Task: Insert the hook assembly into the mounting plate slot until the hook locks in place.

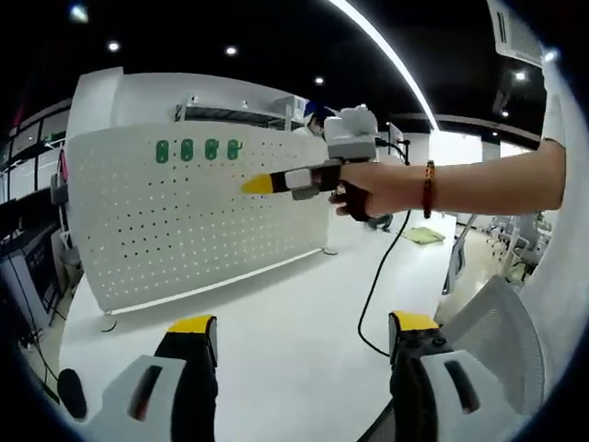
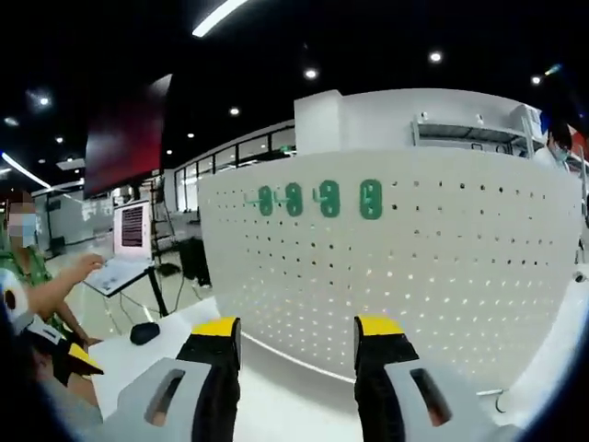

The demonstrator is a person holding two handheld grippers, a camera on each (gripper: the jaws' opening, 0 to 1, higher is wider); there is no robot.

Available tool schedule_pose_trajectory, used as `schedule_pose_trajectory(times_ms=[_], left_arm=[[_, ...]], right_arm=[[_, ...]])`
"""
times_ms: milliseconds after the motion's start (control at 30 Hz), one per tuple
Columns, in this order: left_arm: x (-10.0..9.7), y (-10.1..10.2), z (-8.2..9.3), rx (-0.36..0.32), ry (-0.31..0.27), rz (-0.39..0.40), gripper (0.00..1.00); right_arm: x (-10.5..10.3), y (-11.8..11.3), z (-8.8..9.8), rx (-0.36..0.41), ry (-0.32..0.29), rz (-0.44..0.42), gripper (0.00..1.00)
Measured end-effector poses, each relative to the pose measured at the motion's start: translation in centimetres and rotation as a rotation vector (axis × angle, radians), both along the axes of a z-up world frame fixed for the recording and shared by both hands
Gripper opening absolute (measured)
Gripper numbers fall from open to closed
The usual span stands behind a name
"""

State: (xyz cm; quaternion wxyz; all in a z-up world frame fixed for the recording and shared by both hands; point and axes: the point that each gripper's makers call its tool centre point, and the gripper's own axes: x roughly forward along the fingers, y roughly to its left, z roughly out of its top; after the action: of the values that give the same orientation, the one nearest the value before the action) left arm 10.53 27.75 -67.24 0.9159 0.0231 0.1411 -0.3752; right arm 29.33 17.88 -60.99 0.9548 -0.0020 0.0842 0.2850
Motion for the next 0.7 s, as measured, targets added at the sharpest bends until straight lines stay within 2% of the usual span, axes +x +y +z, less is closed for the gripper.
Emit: schedule_pose_trajectory(times_ms=[67,100,167,300,400,467,600,700], left_arm=[[0.0,-0.3,0.2,0.002,-0.004,-0.007,0.78],[-0.1,-0.5,0.2,0.004,-0.004,-0.013,0.78],[-0.2,-0.8,0.4,0.013,-0.011,-0.020,0.78],[-0.2,-1.2,0.8,0.010,-0.019,-0.027,0.78],[0.0,-1.5,1.0,0.004,-0.021,-0.026,0.78],[-0.1,-1.7,1.3,0.000,-0.028,-0.033,0.79],[0.0,-1.6,1.5,0.002,-0.035,-0.033,0.79],[-0.1,-1.1,1.4,0.008,-0.031,-0.025,0.79]], right_arm=[[-1.2,-0.1,0.0,-0.014,-0.013,0.024,0.50],[-1.8,-0.5,0.3,0.004,-0.024,0.015,0.50],[-2.6,-0.7,0.3,0.000,-0.019,0.032,0.51],[-4.4,-1.6,0.6,0.019,-0.030,0.020,0.51],[-5.9,-1.4,0.1,-0.030,-0.039,0.044,0.53],[-7.1,-1.1,0.0,-0.025,-0.038,0.081,0.55],[-8.7,-1.7,0.3,-0.036,-0.060,0.085,0.63],[-9.7,-2.0,0.5,-0.033,-0.061,0.091,0.65]])
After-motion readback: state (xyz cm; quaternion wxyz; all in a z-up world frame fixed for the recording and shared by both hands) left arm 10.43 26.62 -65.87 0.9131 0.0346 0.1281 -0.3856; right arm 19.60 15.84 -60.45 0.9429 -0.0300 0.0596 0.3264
